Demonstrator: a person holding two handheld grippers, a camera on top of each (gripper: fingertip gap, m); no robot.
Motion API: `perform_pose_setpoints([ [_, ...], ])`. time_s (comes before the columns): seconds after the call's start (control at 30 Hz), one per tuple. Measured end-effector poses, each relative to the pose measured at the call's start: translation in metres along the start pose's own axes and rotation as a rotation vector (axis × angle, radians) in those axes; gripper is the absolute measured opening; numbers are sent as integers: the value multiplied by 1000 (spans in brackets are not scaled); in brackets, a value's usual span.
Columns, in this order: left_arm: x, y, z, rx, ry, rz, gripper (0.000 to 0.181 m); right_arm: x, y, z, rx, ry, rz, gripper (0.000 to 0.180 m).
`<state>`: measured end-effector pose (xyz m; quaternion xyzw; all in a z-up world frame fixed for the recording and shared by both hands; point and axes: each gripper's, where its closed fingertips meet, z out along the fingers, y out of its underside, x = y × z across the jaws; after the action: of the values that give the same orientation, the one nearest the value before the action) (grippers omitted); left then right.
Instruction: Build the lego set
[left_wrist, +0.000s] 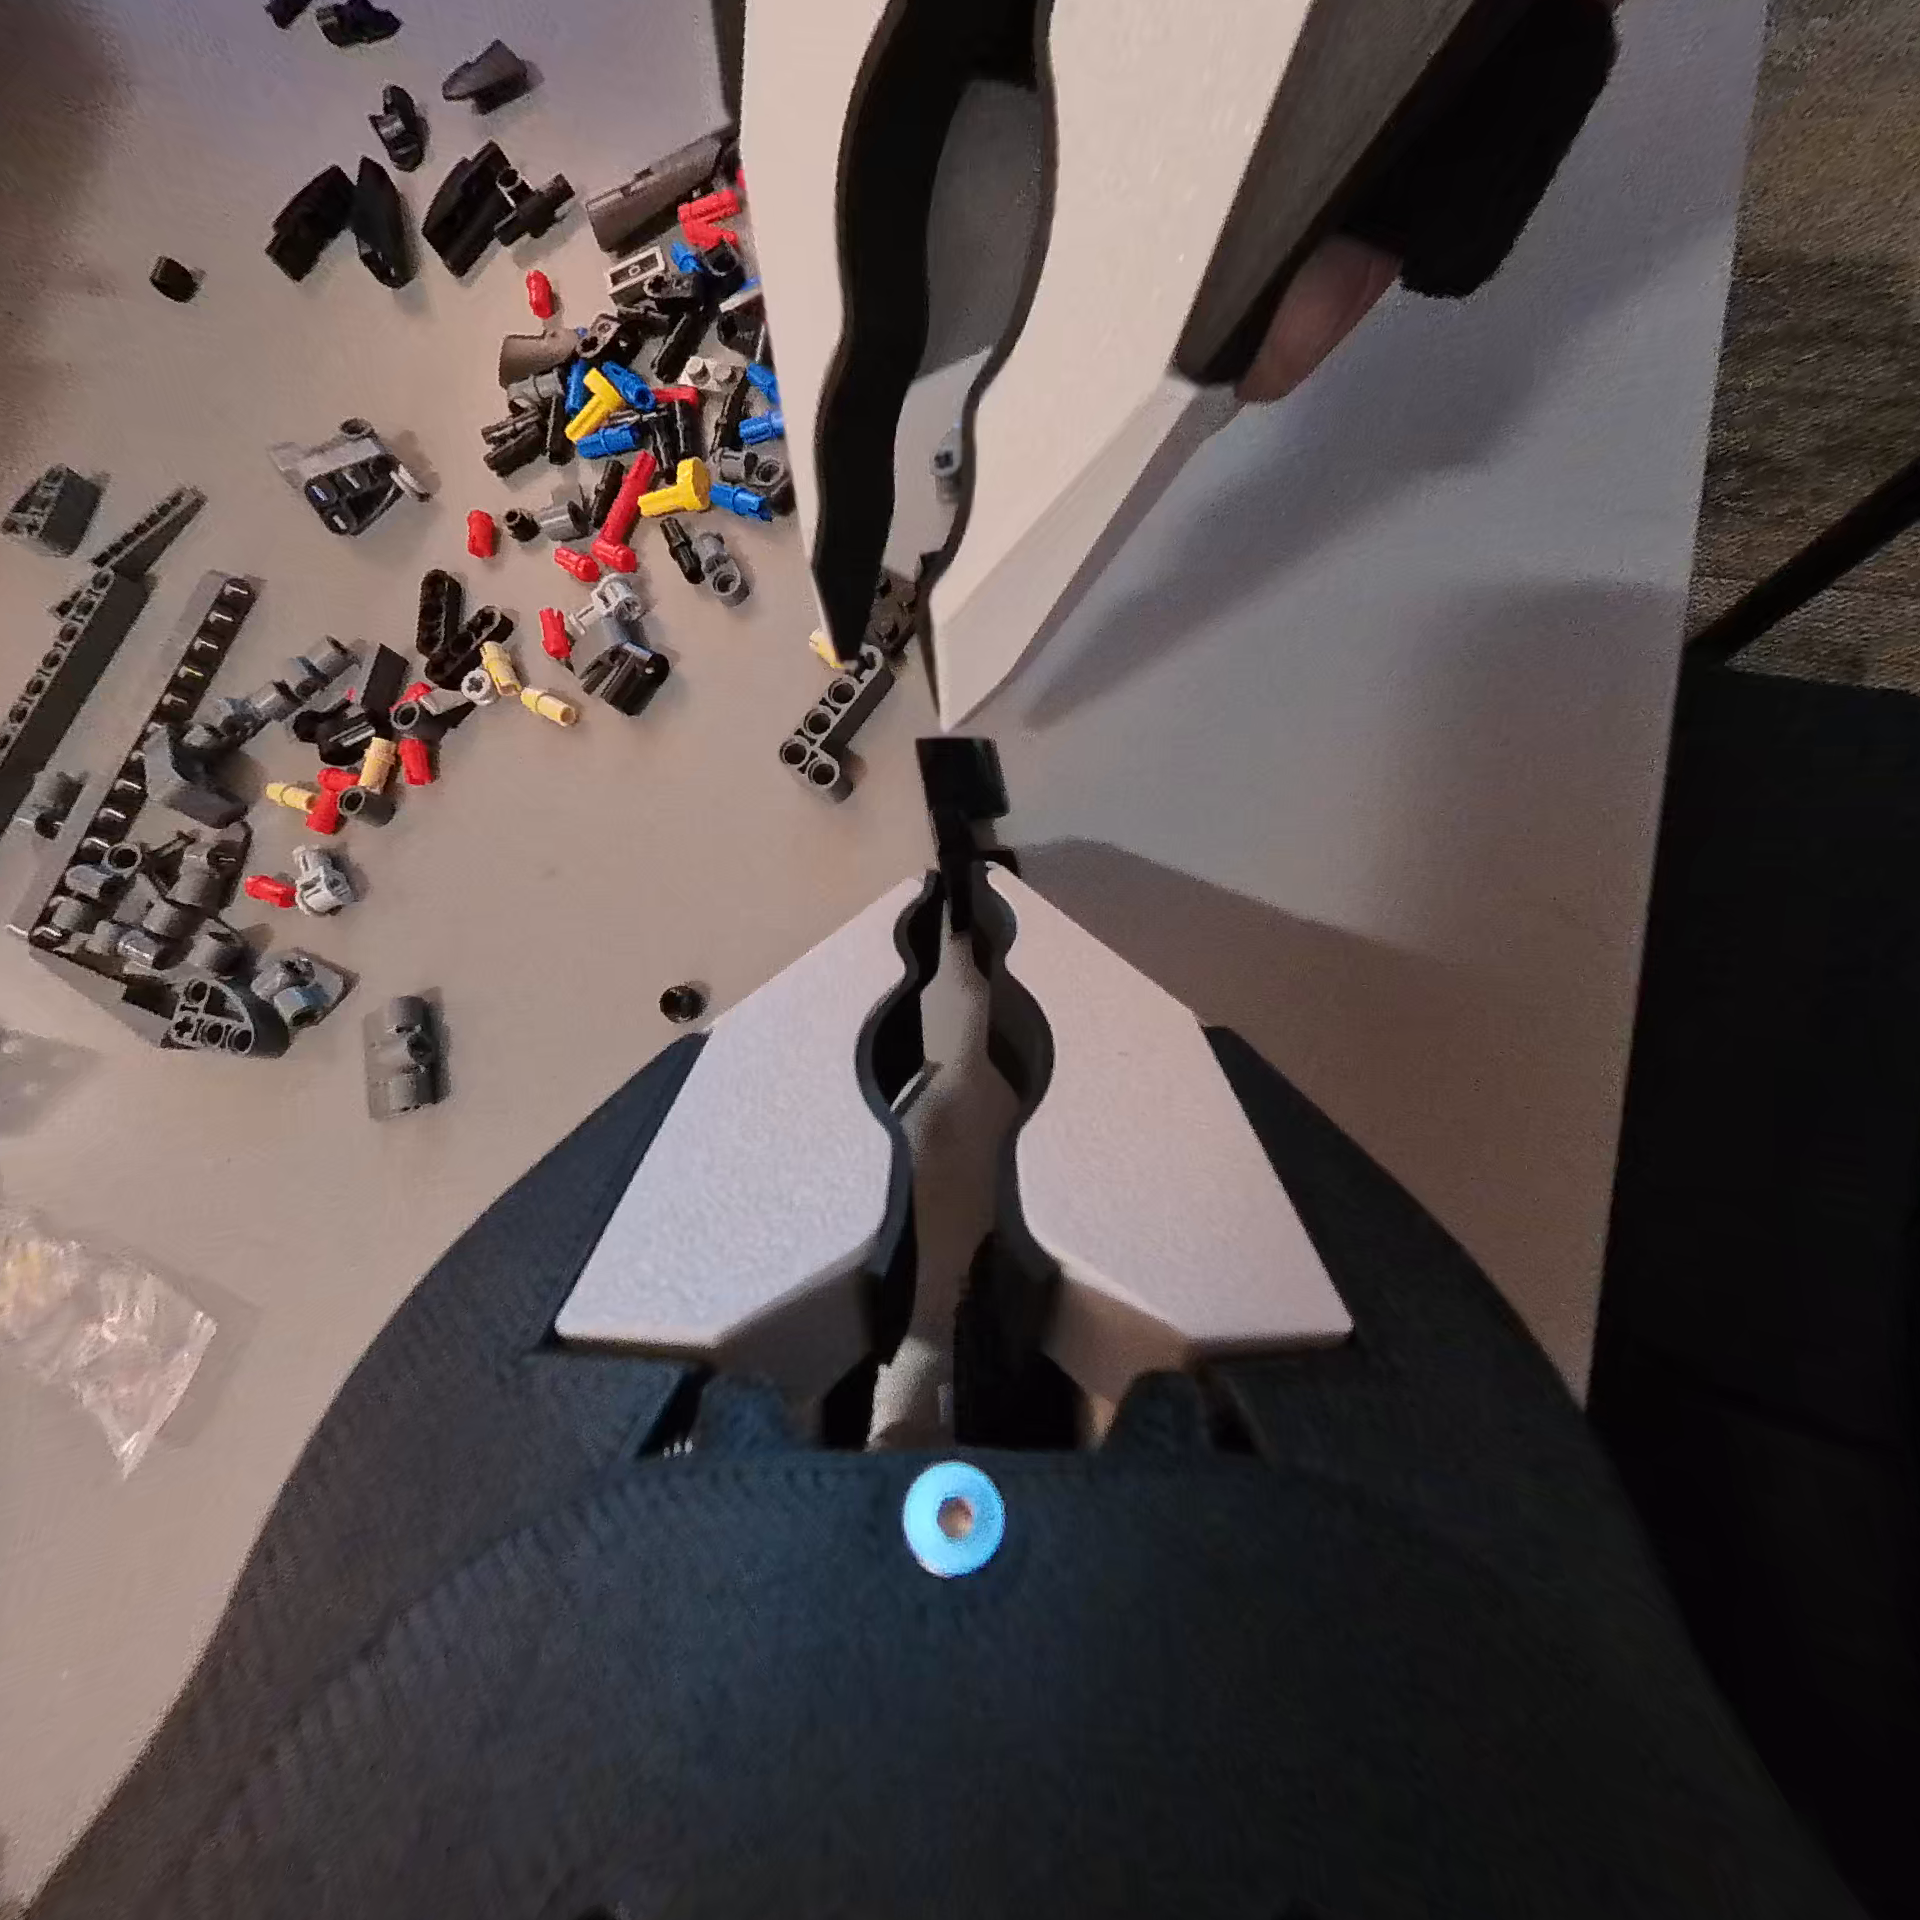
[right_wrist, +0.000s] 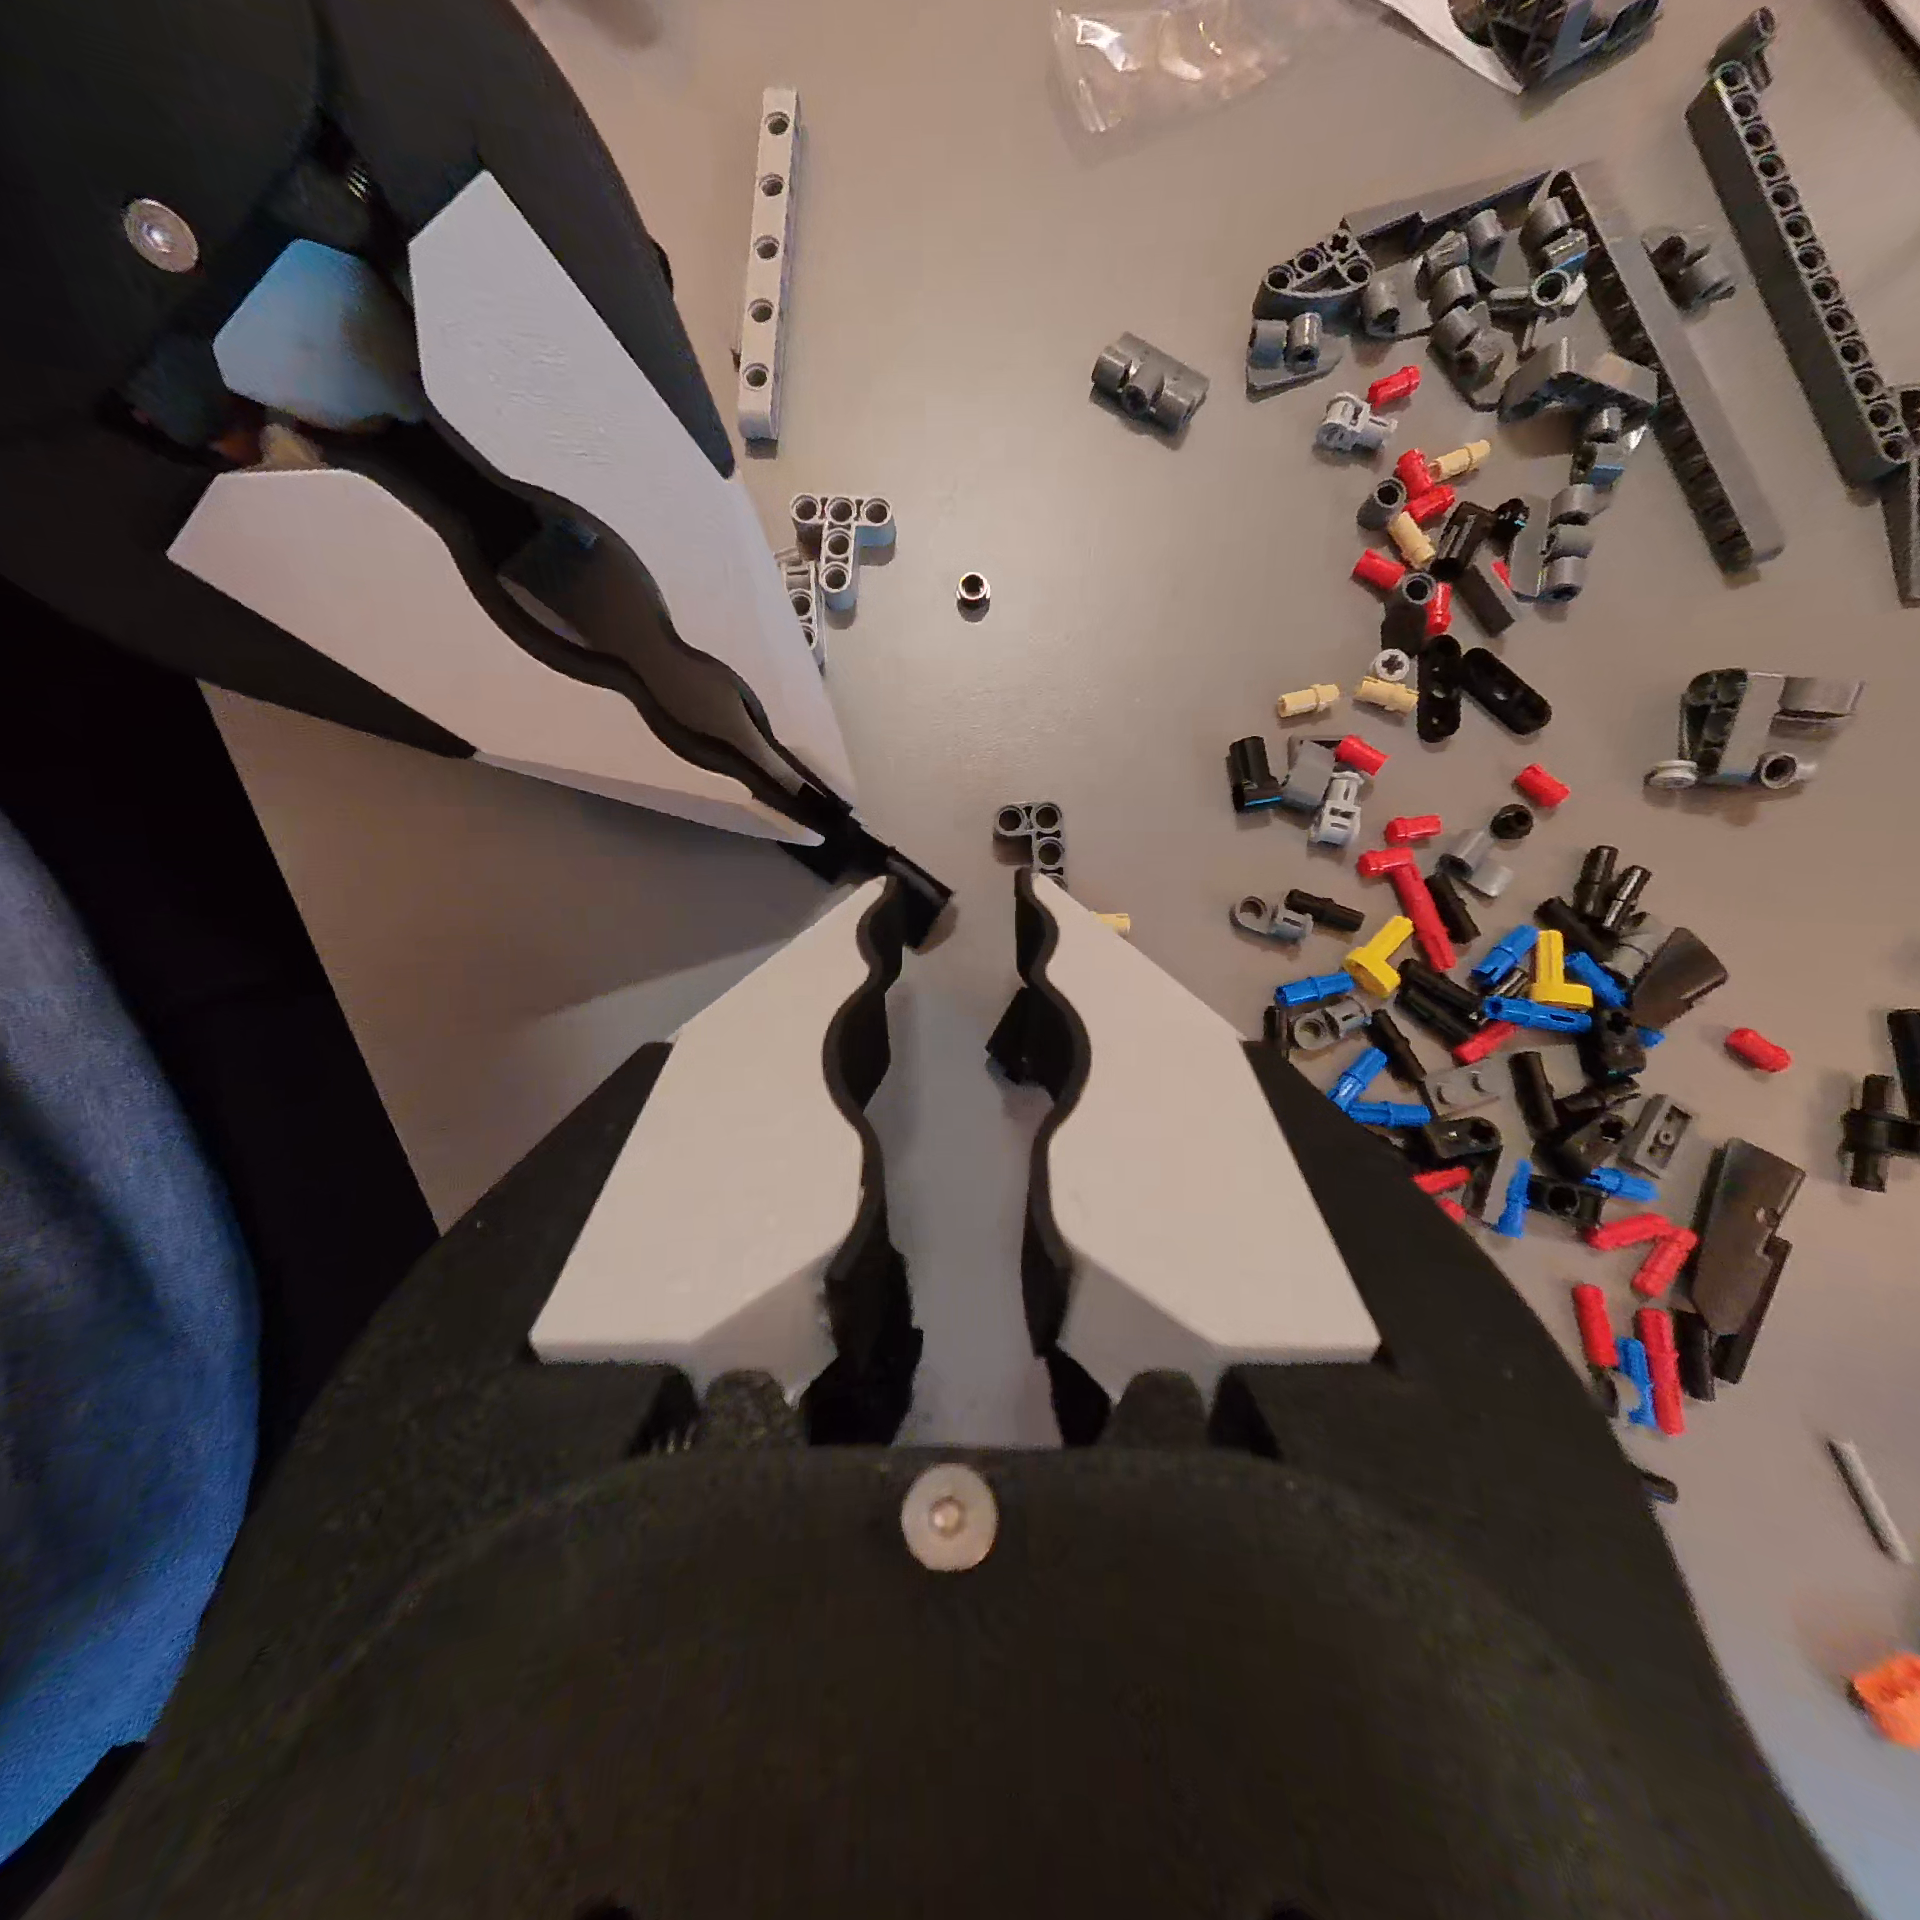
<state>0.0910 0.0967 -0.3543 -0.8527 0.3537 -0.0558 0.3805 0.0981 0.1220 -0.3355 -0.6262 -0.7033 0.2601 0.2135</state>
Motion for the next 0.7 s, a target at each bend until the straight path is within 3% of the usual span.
perform_pose_setpoints([
  [0.27, 2, 2, -1, -12, 63, 23, 0, -4, 1, 2, -28, -13, -17, 21],
  [0.7, 6, 7, -6, 12, 132, 83, 0, -14, 4, 14, -57, -75, -251, 35],
])
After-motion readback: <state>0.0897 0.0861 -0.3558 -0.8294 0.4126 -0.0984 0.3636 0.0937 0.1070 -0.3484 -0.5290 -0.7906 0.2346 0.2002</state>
